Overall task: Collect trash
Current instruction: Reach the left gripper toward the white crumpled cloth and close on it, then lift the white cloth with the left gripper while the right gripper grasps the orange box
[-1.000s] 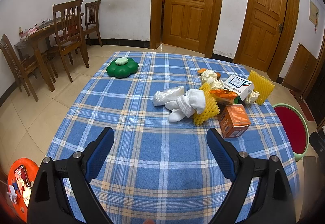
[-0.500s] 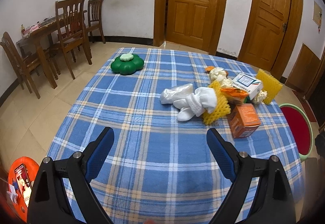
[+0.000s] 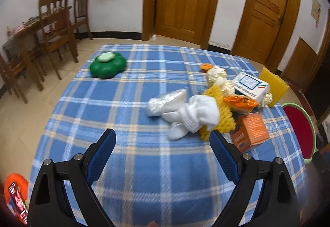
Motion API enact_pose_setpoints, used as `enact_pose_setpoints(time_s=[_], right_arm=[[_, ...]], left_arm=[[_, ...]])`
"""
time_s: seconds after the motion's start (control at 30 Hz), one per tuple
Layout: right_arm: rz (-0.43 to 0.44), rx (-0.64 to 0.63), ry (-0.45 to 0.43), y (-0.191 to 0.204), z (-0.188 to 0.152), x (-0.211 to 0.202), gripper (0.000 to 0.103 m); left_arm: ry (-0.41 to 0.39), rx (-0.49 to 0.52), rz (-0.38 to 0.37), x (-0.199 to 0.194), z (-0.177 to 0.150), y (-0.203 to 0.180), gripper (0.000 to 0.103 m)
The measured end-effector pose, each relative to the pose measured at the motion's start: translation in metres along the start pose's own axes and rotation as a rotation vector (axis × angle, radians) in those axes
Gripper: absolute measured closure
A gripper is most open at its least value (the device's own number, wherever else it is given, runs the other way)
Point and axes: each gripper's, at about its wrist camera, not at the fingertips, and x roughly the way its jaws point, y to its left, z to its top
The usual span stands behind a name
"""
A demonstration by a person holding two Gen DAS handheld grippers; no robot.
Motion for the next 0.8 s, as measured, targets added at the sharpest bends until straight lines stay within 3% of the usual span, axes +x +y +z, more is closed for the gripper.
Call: enact_pose_setpoints(time_s=[0.2,0.47,0.63,0.8], right_arm=[[0.038,0.038,0.031,-0.006,0.002,0.015,0.0],[0.021,0.055,0.014,-0.01,0.004,0.027,0.0],[0.061,0.051,0.034,-0.007,0.007,0.033,0.0],[0.117,0.039,0.08,0.006,0.011,0.038,0.0]], left_arm=[[0.044,0.015,-0.075,0.03,0.015,-0.017,0.021],[0.103,-0.045,-0.188,0.059,0.022,-0.015,0.059],[0.091,-0.053,-0.22,0.056,0.021,-0.013,0.074],[0.073,-0.072,-0.242,0.044,0.017,-0.003,0.074]])
